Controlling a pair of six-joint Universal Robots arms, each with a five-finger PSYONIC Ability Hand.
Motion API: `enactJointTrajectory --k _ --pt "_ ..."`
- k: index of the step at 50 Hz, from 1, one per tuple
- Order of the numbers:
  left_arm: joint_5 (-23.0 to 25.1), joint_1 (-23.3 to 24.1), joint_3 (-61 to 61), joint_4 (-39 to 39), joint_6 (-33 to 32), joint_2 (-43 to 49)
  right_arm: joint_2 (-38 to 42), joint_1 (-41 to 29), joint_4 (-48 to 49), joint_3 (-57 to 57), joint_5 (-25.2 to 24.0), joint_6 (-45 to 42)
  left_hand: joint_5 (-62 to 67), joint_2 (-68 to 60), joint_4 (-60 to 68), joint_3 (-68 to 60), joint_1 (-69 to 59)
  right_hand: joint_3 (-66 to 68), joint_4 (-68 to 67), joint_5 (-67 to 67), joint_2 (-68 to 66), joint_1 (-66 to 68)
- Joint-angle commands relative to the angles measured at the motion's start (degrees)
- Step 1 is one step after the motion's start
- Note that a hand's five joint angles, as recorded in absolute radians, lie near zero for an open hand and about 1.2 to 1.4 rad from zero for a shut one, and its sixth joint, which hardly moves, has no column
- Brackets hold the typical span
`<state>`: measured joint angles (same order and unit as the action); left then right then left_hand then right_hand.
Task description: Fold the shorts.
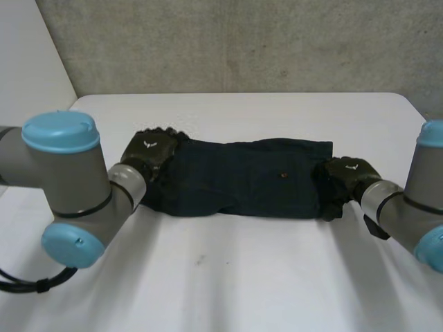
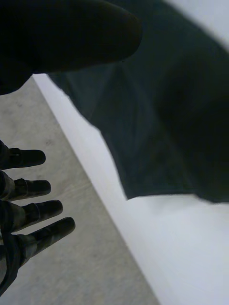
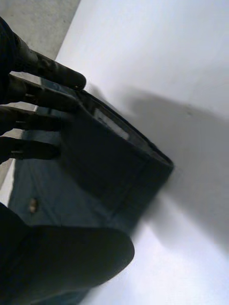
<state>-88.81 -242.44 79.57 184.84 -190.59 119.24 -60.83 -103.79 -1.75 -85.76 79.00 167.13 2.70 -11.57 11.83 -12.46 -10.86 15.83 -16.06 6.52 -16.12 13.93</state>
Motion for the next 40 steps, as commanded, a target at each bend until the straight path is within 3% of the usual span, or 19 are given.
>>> enactJointTrajectory --k 1,4,8,19,22,28,31,40 --pt "0.0 -0.1 5.1 3.8 0.0 -0.7 5.6 0.0 9.0 -1.0 0.2 -2.9 -1.5 0.3 -0.6 1.2 -0.4 15.8 -15.6 15.1 -15.5 17.7" --pt "-0.1 -0.1 5.6 4.6 0.0 -0.7 7.5 0.5 9.5 -0.2 0.3 -3.4 -1.3 0.2 -0.4 1.1 -0.5 21.8 -21.6 21.1 -21.5 23.7" --pt "-0.1 -0.1 6.0 4.7 0.0 -0.8 8.4 0.9 10.9 0.4 0.5 -3.5 -1.3 0.2 -0.4 1.1 -0.5 64.0 -63.8 63.3 -63.8 65.9" --pt "-0.1 -0.1 7.9 4.7 0.0 -3.8 0.1 6.4 9.8 -2.2 2.0 -5.0 -1.5 0.3 -0.6 1.2 -0.4 64.2 -63.9 63.5 -63.9 66.1" --pt "-0.1 -0.2 9.0 4.7 0.0 -5.5 -1.0 9.1 6.3 -2.1 1.9 -11.2 -1.5 0.3 -0.6 1.2 -0.4 64.2 -63.9 63.5 -63.9 66.1" --pt "0.0 -2.0 11.8 4.7 0.0 -8.7 -1.7 11.5 2.9 0.6 2.6 -33.1 -1.6 0.5 -0.8 1.4 -0.2 64.2 -63.9 63.5 -63.9 66.1" --pt "0.0 -2.4 12.2 4.7 0.0 -9.2 -1.5 8.1 2.9 3.0 2.9 -39.0 -1.6 0.5 -0.8 1.4 -0.2 64.2 -63.9 63.5 -63.9 66.1" --pt "-0.1 -2.4 11.0 5.0 0.0 -10.3 1.8 -9.9 4.6 13.5 -0.6 -40.4 -2.0 0.8 -1.1 1.7 0.1 64.2 -63.9 63.5 -63.9 66.1"
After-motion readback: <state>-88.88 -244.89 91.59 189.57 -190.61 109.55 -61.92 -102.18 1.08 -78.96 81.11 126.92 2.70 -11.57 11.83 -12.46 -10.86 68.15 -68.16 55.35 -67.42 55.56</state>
